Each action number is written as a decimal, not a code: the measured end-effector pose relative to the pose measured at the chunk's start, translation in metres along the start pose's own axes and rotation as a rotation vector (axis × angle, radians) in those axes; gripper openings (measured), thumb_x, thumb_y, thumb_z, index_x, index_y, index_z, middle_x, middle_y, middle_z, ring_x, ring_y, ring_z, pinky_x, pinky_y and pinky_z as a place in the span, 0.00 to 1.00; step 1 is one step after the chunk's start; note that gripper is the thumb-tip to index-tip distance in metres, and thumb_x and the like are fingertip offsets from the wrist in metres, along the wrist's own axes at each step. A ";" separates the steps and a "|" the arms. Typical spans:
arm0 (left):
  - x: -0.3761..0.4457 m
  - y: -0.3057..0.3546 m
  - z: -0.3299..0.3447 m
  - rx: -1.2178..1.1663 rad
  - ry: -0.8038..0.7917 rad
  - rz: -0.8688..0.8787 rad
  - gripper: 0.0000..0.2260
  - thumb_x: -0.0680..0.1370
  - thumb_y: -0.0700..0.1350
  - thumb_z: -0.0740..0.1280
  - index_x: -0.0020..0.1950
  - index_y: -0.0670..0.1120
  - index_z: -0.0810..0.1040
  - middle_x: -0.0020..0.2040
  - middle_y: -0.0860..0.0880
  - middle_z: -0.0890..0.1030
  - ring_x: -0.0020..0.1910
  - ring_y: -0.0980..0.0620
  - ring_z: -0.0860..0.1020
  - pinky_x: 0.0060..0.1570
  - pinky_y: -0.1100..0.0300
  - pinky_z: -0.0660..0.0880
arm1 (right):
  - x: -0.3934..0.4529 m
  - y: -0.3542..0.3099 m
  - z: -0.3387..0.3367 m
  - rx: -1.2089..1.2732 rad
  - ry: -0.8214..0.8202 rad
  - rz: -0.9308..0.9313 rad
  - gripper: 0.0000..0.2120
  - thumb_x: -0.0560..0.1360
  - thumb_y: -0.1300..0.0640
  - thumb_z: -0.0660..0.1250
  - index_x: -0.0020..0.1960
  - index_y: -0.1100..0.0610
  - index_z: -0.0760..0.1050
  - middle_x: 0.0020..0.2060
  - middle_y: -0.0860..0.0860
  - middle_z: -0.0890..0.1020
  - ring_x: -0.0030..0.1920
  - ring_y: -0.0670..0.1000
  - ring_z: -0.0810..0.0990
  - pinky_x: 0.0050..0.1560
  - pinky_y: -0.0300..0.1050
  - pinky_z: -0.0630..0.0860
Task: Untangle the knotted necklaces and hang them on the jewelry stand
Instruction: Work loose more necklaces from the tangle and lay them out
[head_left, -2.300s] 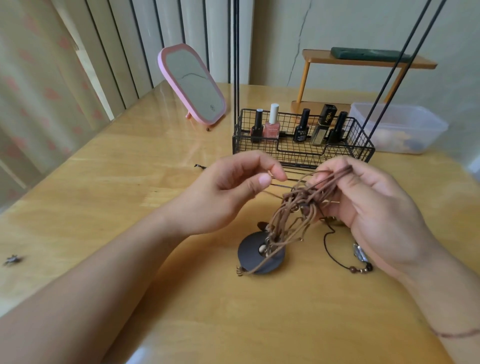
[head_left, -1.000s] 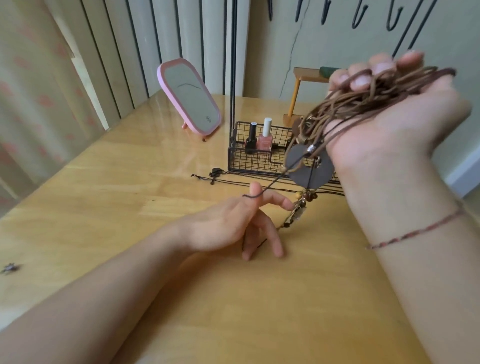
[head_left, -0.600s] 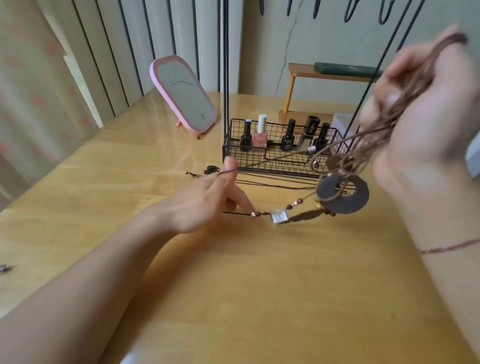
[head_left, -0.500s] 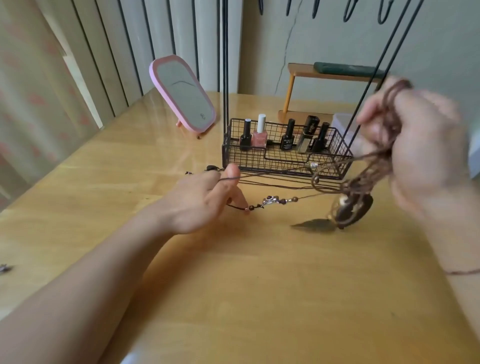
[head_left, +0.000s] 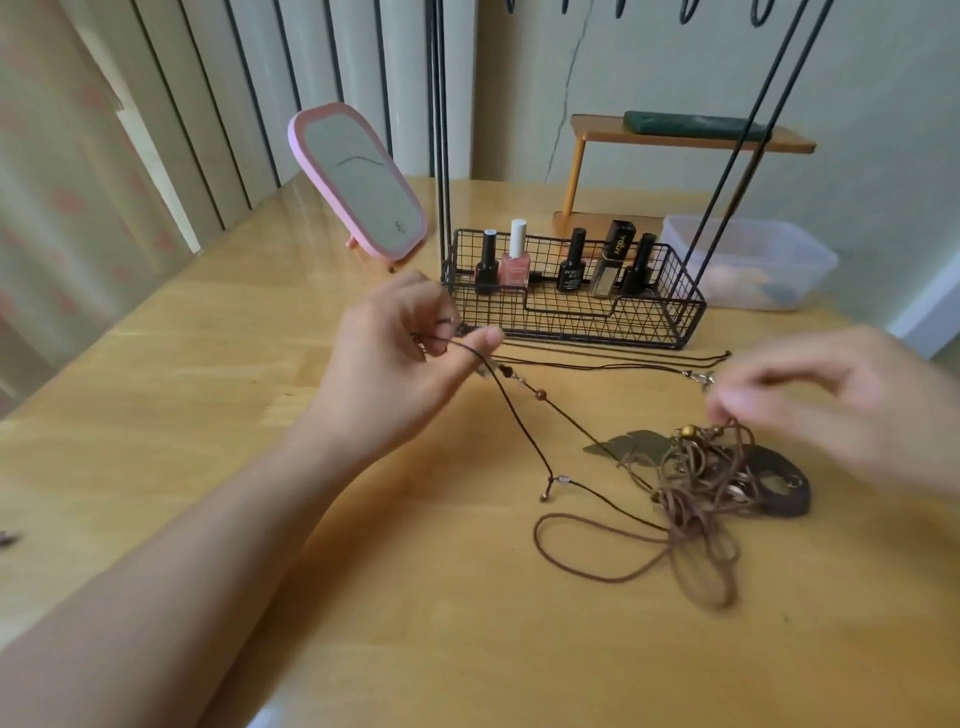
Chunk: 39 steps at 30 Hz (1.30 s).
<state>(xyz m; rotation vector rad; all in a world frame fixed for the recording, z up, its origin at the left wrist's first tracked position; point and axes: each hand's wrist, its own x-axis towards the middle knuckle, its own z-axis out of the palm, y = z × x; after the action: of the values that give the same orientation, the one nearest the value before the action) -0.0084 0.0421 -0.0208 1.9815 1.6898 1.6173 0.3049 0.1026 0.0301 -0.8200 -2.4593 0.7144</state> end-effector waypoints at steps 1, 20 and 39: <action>0.001 0.002 0.000 -0.063 0.025 0.006 0.16 0.75 0.50 0.73 0.35 0.47 0.68 0.38 0.46 0.76 0.37 0.48 0.76 0.35 0.51 0.76 | 0.011 -0.012 0.008 -0.017 0.121 -0.001 0.18 0.72 0.30 0.63 0.45 0.41 0.83 0.43 0.39 0.85 0.47 0.42 0.83 0.49 0.40 0.77; 0.023 -0.027 -0.045 -0.235 0.107 -0.709 0.13 0.78 0.45 0.71 0.37 0.50 0.70 0.27 0.53 0.71 0.24 0.54 0.65 0.24 0.65 0.60 | 0.032 -0.016 0.055 0.142 -0.445 0.144 0.09 0.76 0.42 0.63 0.52 0.37 0.81 0.41 0.49 0.86 0.36 0.50 0.81 0.39 0.46 0.79; -0.006 0.015 -0.019 0.154 -0.400 -0.126 0.24 0.76 0.69 0.55 0.54 0.53 0.78 0.50 0.57 0.81 0.52 0.58 0.78 0.49 0.55 0.78 | 0.035 -0.031 0.065 0.551 -0.239 0.276 0.15 0.80 0.53 0.63 0.40 0.55 0.83 0.39 0.58 0.85 0.41 0.56 0.85 0.44 0.47 0.79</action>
<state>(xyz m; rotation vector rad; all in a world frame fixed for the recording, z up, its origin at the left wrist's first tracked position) -0.0111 0.0220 -0.0074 2.0419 1.7728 0.9919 0.2304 0.0822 0.0073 -0.8918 -2.1777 1.5810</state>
